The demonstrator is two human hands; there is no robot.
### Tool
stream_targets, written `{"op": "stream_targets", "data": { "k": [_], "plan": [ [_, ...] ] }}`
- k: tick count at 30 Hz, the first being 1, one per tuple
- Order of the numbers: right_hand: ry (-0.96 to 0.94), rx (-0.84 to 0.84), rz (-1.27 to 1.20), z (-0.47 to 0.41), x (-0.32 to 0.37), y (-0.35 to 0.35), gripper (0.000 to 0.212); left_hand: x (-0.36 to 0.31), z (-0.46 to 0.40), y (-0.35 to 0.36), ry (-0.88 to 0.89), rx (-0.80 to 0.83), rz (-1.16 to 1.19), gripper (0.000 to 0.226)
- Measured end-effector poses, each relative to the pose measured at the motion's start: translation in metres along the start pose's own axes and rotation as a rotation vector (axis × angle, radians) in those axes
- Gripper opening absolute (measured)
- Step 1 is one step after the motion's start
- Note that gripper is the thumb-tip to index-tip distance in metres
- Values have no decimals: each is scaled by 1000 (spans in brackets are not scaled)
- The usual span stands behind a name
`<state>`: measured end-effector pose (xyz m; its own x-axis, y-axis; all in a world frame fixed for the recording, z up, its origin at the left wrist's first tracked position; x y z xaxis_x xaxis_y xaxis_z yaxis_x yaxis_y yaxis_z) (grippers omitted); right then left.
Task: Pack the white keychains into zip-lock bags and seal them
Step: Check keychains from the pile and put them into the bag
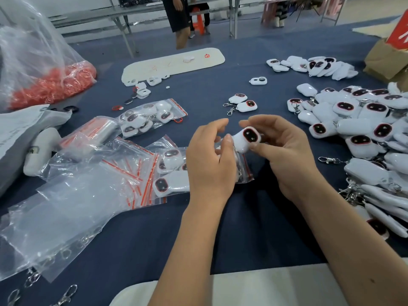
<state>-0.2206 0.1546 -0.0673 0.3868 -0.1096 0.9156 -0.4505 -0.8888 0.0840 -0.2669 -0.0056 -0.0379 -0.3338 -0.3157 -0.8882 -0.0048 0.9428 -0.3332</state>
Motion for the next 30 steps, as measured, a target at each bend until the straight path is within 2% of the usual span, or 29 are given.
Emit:
{"op": "stream_targets", "data": {
  "k": [3, 6, 11, 22, 30],
  "plan": [
    [62, 53, -183, 2, -5, 8, 41, 4, -1, 2, -72, 48, 68, 20],
    [59, -11, -179, 2, -8, 3, 35, 9, -1, 4, -139, 79, 96, 10],
    [87, -72, -204, 1, -10, -3, 25, 12, -1, 7, -215, 137, 158, 12],
    [39, -13, -224, 0, -5, 2, 24, 18, -3, 6, -268, 142, 287, 13],
    [88, 19, -301, 2, -7, 8, 20, 21, -4, 5, -309, 142, 389, 13]
  ]
}}
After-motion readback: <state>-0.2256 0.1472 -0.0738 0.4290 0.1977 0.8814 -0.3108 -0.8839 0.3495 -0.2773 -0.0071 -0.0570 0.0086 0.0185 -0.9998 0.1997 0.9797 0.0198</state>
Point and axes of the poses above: each hand's wrist, its own z-axis away from the middle knuckle, its own y-axis out of the palm, x = y × z, the point moved 8 cm from there along -z, towards the middle knuckle, and after that the axes turned 10 degrees about -y, right-handed, at the moved point
